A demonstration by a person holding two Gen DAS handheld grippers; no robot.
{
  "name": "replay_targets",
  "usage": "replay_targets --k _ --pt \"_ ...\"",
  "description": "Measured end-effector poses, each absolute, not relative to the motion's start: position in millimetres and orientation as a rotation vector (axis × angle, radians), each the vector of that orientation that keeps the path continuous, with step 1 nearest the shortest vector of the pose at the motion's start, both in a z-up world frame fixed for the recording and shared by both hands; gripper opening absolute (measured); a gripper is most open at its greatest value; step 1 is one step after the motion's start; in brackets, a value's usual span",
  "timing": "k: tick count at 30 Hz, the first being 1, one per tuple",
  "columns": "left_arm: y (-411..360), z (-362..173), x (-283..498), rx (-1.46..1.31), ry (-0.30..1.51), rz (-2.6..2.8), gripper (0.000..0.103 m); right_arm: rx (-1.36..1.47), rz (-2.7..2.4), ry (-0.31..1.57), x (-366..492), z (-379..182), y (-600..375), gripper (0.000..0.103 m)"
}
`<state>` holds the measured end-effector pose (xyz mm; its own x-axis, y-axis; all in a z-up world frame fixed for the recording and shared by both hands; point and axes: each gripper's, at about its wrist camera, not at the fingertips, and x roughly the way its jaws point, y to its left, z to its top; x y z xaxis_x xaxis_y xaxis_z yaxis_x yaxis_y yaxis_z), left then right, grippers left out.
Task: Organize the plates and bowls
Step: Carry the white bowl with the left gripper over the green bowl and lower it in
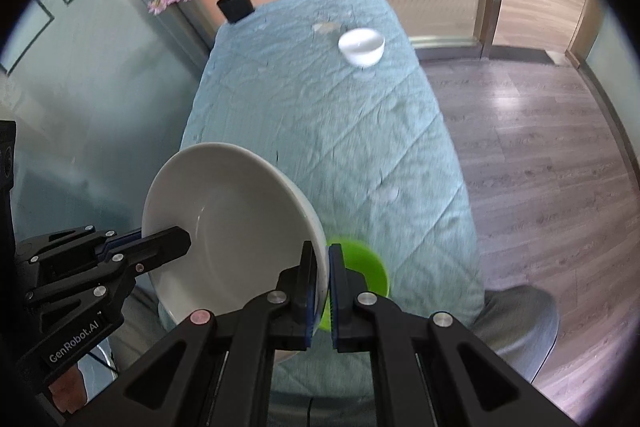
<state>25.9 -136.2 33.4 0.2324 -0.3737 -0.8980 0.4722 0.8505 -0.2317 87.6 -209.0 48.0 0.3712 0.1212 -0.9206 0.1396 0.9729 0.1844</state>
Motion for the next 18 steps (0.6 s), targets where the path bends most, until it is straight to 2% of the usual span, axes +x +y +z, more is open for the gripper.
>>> replay_targets --k 18 --pt "-155.5 -86.5 35.7 0.091 1.471 -0.556 0.003 0.331 -0.05 1.419 67.6 -62.7 -214.1 0.005"
